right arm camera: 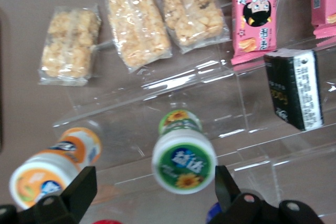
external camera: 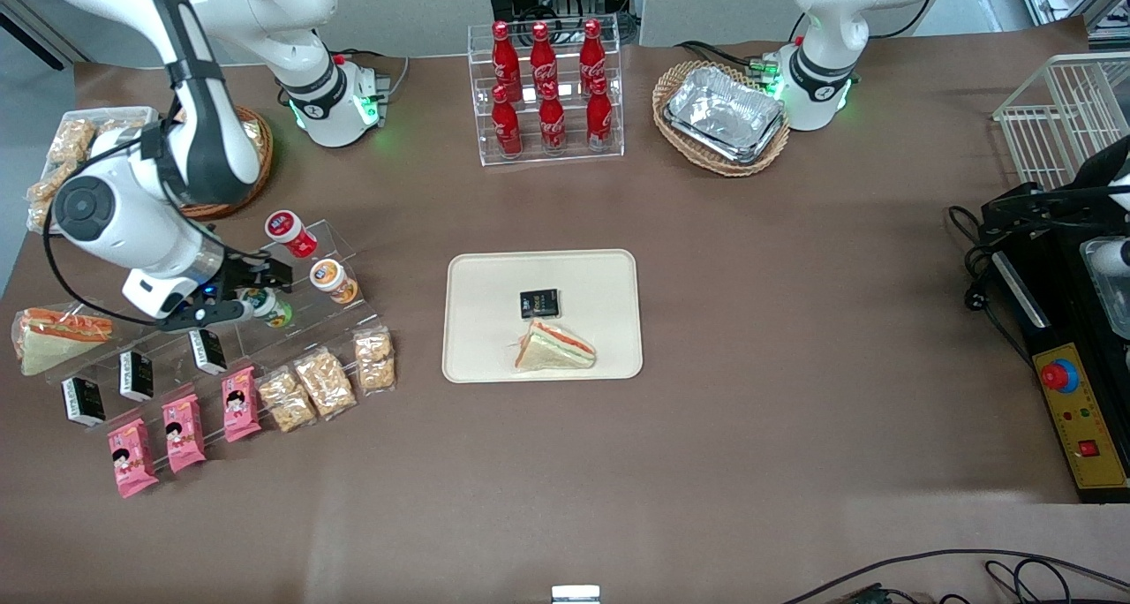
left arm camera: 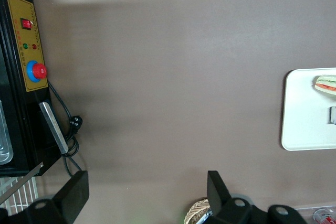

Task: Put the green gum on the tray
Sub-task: 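Lower the right gripper over the green gum bottle and close on it, then lift the green gum bottle off the rack with the right gripper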

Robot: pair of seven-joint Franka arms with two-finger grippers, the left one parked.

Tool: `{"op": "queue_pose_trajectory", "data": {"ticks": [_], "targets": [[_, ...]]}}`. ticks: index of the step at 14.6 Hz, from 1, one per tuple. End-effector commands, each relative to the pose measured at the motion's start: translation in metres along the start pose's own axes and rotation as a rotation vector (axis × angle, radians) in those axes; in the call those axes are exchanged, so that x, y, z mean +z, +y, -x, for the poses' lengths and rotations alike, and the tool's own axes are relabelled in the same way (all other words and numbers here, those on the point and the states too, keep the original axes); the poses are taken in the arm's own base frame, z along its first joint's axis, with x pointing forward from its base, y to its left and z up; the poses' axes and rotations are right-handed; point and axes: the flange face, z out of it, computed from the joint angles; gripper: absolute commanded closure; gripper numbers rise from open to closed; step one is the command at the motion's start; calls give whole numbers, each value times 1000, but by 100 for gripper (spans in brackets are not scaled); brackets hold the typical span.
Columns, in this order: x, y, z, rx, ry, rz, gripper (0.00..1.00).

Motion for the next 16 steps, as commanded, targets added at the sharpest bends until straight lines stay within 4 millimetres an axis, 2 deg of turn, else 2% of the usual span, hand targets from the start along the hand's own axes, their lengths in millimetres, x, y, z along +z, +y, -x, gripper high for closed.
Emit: {"op": "queue_pose_trajectory", "data": {"ticks": [1,4,8,10,11,13,16], "targets": [[10,4,-8,-28,1,21,0],[20,13,-11,-26,7,23,0],[27,13,-12,-27,5,23,0],[30,14,-12,-27,0,22,6],[30,15,-11,-41,0,22,15],[33,29,-9,-55,-3,20,27],[34,31,-8,-69,-5,19,27]]}}
